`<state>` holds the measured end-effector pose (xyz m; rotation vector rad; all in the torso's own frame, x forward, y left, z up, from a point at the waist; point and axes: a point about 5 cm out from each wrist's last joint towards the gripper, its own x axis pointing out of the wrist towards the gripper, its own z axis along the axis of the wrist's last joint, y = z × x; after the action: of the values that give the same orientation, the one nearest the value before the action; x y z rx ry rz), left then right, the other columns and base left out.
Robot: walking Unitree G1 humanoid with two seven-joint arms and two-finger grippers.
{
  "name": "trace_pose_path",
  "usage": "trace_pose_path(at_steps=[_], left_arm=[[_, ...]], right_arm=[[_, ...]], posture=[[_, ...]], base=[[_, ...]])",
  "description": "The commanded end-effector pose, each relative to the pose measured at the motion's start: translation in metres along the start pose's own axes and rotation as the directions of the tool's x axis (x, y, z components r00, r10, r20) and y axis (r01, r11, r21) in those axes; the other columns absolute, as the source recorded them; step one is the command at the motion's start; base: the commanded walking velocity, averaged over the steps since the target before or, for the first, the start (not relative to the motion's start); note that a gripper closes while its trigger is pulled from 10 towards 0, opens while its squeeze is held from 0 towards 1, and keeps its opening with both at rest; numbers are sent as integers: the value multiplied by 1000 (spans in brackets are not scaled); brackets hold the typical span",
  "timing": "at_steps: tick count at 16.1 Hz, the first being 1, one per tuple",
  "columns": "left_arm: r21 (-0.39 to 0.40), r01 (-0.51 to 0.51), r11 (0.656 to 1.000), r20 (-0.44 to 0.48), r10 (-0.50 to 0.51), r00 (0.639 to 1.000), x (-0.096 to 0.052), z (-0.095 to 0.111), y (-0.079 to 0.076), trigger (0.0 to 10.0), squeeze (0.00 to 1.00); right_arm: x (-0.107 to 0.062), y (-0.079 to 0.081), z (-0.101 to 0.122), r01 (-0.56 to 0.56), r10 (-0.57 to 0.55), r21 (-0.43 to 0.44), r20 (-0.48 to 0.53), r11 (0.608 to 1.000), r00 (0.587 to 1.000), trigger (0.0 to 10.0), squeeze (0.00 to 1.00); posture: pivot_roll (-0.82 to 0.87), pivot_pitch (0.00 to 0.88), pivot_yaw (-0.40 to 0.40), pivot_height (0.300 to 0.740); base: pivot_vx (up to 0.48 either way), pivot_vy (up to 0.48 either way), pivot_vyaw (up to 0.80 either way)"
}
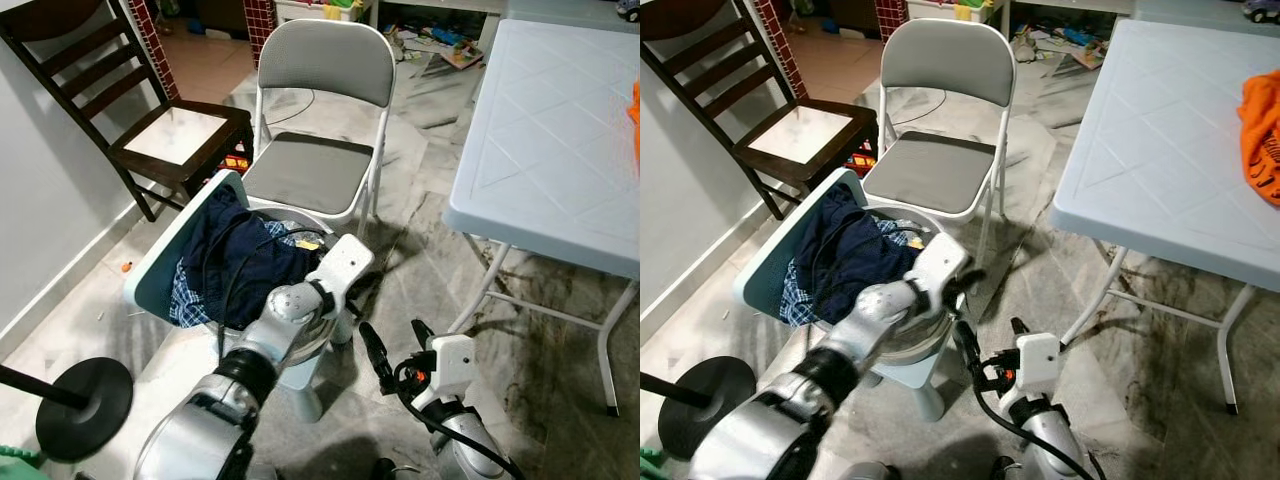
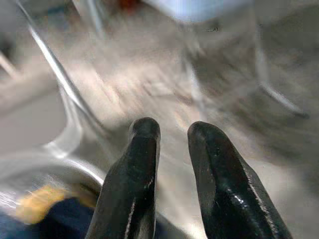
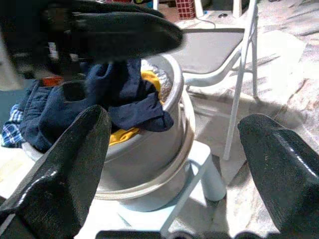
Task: Hang hanger
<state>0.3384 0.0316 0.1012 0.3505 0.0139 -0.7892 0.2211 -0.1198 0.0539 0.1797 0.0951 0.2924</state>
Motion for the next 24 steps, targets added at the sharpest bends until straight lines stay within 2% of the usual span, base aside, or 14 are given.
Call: trace_pose_path(at_steps=[1,3,5,6,8,10,12,13,14,15,18,19,20,24], left_arm=[[112,-150,982,166,130,977,-12,13,17,10000,0],[30,-288,957,177,278,944,-23,10,37,10000,0],[-155,-482,862,-38,482,875,-53,-31,68,10000,0],[-222,-538,813,-161,513,843,-70,-58,72,10000,0],[-300,-591,749,-278,524,805,-83,-78,71,10000,0],[-523,-649,552,-472,446,760,-92,-102,63,10000,0],[-565,-718,406,-571,435,696,-99,-112,64,10000,0],[-561,-740,371,-609,421,672,-102,-118,62,10000,0],[-561,-752,347,-635,403,660,-104,-120,61,10000,0],[-547,-760,350,-641,409,650,-103,-120,61,10000,0],[-522,-740,424,-642,376,669,-93,-116,57,10000,0],[-538,-734,415,-635,374,676,-90,-113,58,8118,0],[-545,-729,415,-625,379,683,-87,-110,60,0,0],[-541,-727,423,-611,396,685,-82,-103,65,0,0]], right_arm=[[1,-5,7,23,-23,-26,26,999,999,10000,0],[2,-9,8,30,-29,-35,27,999,999,10000,0],[3,-12,9,37,-36,-52,30,998,999,10000,0],[4,-14,10,44,-42,-58,32,997,999,10000,0],[5,-15,11,43,-42,-64,31,997,999,10000,0],[6,-15,10,32,-30,-77,21,996,999,10000,0],[7,-13,9,18,-16,-88,16,996,1000,10000,0],[8,-13,10,14,-13,-89,18,996,1000,10000,0],[7,-13,11,14,-13,-89,19,996,1000,10000,0],[7,-13,10,17,-15,-89,19,996,1000,10000,0],[4,-14,9,34,-32,-83,19,996,999,10000,0],[4,-13,8,32,-31,-82,18,996,999,10000,0],[5,-12,8,31,-30,-81,17,996,999,10000,0],[6,-12,8,35,-34,-81,17,996,999,10000,0]], posture=[[118,106,16,740],[127,101,7,740],[132,86,0,740],[134,83,-3,740],[136,74,-6,740],[138,72,-16,740],[135,67,-17,740],[133,66,-17,740],[130,66,-14,740],[125,69,-10,740],[119,74,-10,740],[116,75,-10,740],[116,75,-10,740],[111,77,-6,740]], base=[[0,0,0],[0,0,0],[0,0,0],[0,0,0],[0,0,0],[0,0,0],[0,0,0],[0,0,0],[0,0,0],[0,0,0],[0,0,0],[0,0,0],[0,0,0],[0,0,0]])
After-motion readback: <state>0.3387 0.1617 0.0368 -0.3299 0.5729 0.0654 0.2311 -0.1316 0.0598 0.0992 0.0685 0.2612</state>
